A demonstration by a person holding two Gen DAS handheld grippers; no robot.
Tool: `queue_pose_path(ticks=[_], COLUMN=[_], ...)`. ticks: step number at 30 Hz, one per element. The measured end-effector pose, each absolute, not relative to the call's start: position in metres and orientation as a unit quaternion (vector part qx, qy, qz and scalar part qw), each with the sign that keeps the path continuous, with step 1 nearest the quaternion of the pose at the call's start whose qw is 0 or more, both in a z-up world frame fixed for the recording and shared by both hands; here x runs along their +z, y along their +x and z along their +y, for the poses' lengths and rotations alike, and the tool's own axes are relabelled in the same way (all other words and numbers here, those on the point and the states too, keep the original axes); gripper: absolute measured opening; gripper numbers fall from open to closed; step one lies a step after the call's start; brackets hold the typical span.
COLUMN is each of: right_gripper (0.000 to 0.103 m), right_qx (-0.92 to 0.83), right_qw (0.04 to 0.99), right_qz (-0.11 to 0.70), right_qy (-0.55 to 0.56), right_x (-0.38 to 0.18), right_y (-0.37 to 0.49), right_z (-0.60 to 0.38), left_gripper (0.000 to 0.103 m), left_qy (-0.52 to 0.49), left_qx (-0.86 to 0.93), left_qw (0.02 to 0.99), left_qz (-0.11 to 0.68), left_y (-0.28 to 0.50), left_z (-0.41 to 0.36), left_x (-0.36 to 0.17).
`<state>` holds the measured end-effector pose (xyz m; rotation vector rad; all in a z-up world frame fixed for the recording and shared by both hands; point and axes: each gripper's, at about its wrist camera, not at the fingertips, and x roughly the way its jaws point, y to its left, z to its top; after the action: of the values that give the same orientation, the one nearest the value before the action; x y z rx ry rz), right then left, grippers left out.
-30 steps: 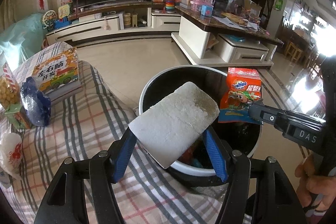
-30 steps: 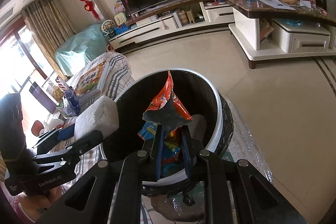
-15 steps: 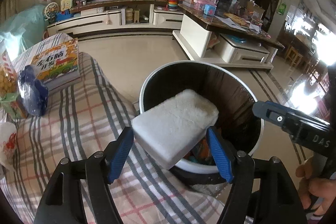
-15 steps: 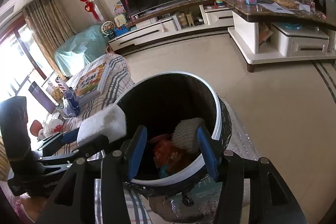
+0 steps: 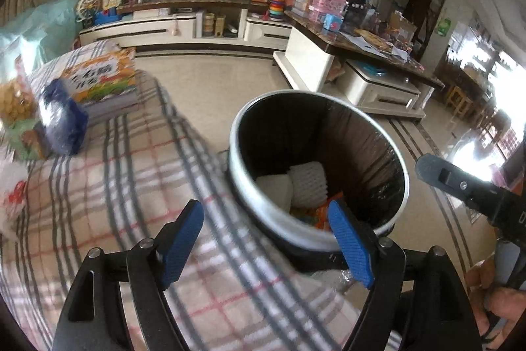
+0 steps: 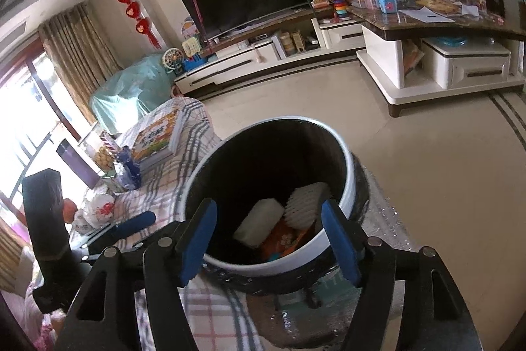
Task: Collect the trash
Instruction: 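Open both tools to drop the foam block and snack bag into the bin, then move both open tools back over the table toward the crumpled paper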
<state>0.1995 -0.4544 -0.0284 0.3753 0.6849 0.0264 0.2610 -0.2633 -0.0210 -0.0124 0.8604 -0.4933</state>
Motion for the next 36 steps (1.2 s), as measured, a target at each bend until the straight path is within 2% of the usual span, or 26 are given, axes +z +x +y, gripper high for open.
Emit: queue_pose_path(ticks=[5,11,22,36], right_gripper=[0.078,0.079,0.079,0.079], right_qx=[0.049,0.091,0.167,0.217], right_qw=[0.925,0.922,0.902,0.883], right_qz=[0.329,0.331,0.367,0.402], right_qy=[0.183,0.179,0.155,0.107], right_x=[-0.030,-0.037,-0.056,-0.070], right_y=[0.197,0.200,0.213,0.235], right_z=[-0.430,-0.390,-0.308,-0.215], left_gripper=[0.078,0.078,0.078,0.078], left_qy=[-0.027,-0.065,-0.076,-0.110], left_qx=[-0.214,-0.172,-0.090,-0.011], left_qw=[0.884,0.888,0.907,0.912], left_qz=[0.415,0.421,0.404,0.394], left_y=[0.242,0.219,0.177,0.163], left_z=[-0.226,-0.171,-0.073,0.009], left_x=[-0.027,-0.033,-0.024,-0.019])
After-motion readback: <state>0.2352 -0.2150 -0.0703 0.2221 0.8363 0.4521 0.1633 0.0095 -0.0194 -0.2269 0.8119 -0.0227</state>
